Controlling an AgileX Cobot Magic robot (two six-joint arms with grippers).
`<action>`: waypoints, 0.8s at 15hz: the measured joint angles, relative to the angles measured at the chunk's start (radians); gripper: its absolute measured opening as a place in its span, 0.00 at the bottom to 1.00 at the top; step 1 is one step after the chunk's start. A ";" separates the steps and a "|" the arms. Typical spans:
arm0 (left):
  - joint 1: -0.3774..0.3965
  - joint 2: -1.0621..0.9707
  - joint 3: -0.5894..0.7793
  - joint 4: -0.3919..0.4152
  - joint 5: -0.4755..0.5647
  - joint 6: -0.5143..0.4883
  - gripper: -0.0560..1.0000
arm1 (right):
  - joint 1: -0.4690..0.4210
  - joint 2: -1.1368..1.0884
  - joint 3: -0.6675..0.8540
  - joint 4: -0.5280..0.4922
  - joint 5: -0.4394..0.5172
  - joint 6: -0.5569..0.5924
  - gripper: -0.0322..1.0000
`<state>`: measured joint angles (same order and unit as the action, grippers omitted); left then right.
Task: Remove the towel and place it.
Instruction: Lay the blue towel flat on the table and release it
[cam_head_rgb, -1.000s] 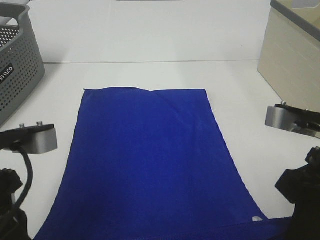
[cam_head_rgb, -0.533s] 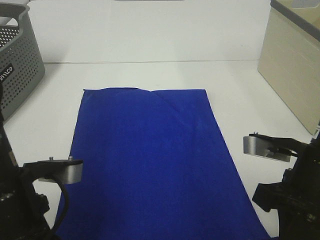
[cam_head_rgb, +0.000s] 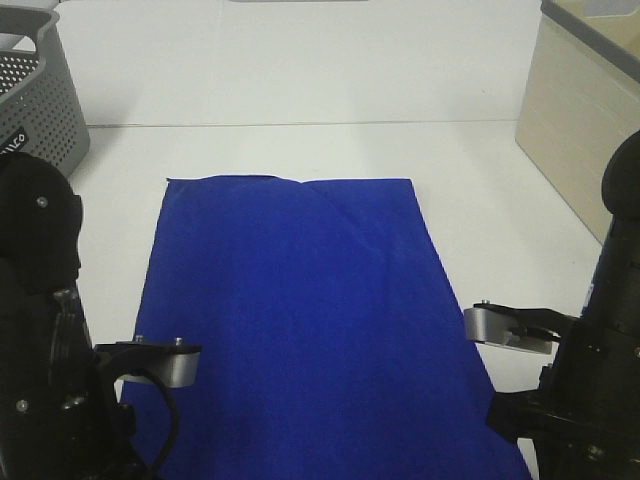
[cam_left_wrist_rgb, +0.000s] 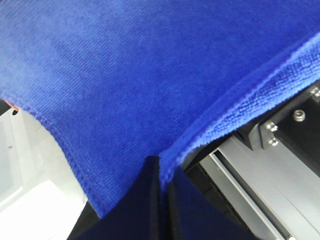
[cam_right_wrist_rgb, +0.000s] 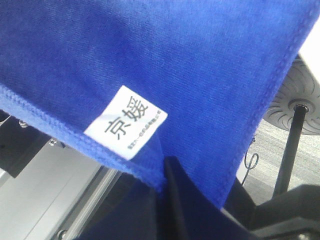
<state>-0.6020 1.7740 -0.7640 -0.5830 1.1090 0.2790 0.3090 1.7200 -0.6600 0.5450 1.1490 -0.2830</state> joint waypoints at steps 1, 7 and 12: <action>-0.010 0.024 -0.010 0.004 -0.005 0.003 0.05 | 0.000 0.010 0.000 0.001 -0.008 -0.008 0.08; -0.020 0.083 -0.080 0.001 -0.023 0.003 0.05 | 0.000 0.016 0.001 0.001 -0.045 -0.031 0.22; -0.020 0.093 -0.080 -0.005 -0.022 0.003 0.33 | 0.000 0.016 0.001 0.000 -0.054 -0.028 0.52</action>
<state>-0.6220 1.8670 -0.8440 -0.5880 1.0870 0.2820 0.3090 1.7360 -0.6590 0.5450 1.0950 -0.3110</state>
